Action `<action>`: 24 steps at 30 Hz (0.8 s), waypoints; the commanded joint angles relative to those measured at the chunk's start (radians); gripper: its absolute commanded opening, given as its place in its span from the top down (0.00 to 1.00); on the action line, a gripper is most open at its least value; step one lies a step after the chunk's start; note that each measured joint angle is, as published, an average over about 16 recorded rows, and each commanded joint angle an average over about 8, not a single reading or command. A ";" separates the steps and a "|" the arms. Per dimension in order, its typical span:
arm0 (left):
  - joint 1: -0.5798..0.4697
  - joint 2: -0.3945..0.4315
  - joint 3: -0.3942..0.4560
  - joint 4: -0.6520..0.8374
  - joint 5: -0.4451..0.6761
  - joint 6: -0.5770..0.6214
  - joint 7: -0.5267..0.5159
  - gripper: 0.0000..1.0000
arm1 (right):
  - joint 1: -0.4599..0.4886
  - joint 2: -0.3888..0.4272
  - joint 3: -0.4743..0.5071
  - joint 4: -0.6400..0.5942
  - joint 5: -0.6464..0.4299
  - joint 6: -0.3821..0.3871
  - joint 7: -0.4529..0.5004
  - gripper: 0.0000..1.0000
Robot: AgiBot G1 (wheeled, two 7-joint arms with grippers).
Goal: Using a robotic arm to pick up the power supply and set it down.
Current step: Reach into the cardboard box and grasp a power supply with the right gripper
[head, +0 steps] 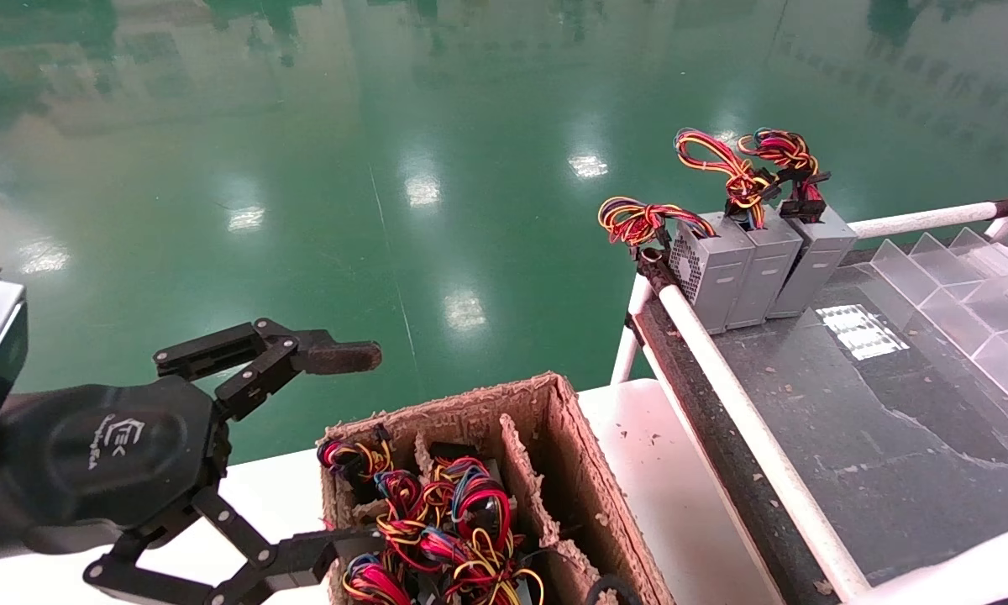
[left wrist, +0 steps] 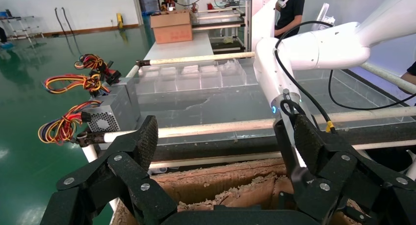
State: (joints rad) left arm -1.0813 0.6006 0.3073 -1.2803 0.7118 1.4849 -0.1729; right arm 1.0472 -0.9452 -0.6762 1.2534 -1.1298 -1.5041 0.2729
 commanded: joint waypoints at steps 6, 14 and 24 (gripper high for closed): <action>0.000 0.000 0.000 0.000 0.000 0.000 0.000 0.00 | -0.010 -0.004 -0.009 -0.029 -0.002 -0.007 0.000 0.27; 0.000 0.000 0.001 0.000 0.000 0.000 0.000 0.00 | -0.002 -0.021 -0.014 -0.091 0.009 -0.024 -0.017 1.00; 0.000 0.000 0.001 0.000 -0.001 0.000 0.001 0.00 | 0.007 -0.042 -0.032 -0.120 -0.010 -0.027 -0.031 1.00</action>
State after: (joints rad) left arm -1.0816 0.6001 0.3084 -1.2803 0.7111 1.4845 -0.1724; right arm 1.0527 -0.9849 -0.7056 1.1350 -1.1372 -1.5284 0.2435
